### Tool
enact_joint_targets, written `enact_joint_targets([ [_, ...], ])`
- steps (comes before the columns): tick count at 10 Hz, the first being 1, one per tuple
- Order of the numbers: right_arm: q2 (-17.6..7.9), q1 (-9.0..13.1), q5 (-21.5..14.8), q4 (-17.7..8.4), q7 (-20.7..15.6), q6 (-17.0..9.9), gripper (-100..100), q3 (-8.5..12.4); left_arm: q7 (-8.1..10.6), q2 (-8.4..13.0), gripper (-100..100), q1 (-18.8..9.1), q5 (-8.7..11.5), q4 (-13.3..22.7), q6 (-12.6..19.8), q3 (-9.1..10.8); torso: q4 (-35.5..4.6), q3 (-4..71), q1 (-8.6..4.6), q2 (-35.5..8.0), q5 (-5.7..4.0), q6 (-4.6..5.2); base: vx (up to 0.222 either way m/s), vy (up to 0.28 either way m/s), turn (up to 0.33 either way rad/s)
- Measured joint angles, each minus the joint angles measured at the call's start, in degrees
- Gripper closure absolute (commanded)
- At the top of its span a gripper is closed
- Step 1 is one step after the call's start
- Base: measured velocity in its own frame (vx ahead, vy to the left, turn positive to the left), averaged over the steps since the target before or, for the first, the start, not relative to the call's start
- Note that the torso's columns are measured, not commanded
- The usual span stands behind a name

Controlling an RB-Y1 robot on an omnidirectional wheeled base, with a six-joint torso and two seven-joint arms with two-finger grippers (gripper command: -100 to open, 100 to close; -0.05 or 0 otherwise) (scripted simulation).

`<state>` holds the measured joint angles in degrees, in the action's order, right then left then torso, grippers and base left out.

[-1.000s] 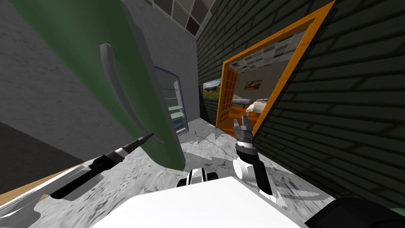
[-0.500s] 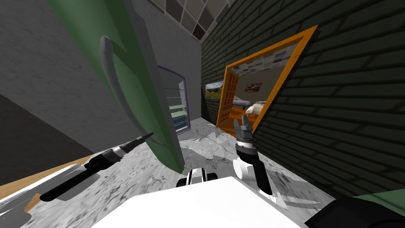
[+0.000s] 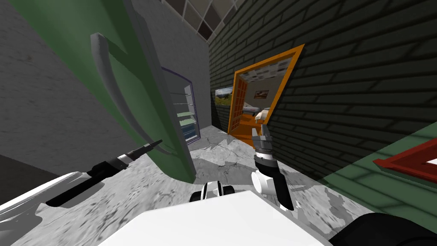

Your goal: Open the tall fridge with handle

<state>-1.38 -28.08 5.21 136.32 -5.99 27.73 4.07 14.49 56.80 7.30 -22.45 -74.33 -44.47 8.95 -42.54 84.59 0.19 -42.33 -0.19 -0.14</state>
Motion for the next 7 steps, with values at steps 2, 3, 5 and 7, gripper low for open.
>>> enact_joint_targets([
  [2,0.0,0.0,0.0,0.0,0.0,0.0,0,0.0,1.42,-0.2,-100,-3.2,-3.1,4.5,-1.1,0.44,-0.1,0.2,0.2,0.2,-0.13,0.13,-0.113,-0.014,-0.249],
  [3,0.0,0.0,0.0,0.0,0.0,0.0,0,0.0,2.37,-0.2,-100,-3.7,-4.6,5.2,-0.8,1.7,-0.1,0.1,0.19,0.1,-0.07,-0.14,-0.154,0.0,-0.241],
  [5,0.0,0.0,0.0,0.0,0.0,0.0,0,0.0,4.42,-0.9,-100,-5.8,-8.4,7.8,-0.7,3.86,-0.2,-0.1,0.22,-0.2,-0.12,-0.19,-0.107,0.008,-0.082],
  [7,0.0,0.0,0.0,0.0,0.0,0.0,0,0.0,5.66,-1.2,-100,-9.0,-11.3,11.8,-1.3,4.45,-0.2,0.1,0.17,0.0,-0.2,0.0,-0.124,-0.011,-0.229],
])
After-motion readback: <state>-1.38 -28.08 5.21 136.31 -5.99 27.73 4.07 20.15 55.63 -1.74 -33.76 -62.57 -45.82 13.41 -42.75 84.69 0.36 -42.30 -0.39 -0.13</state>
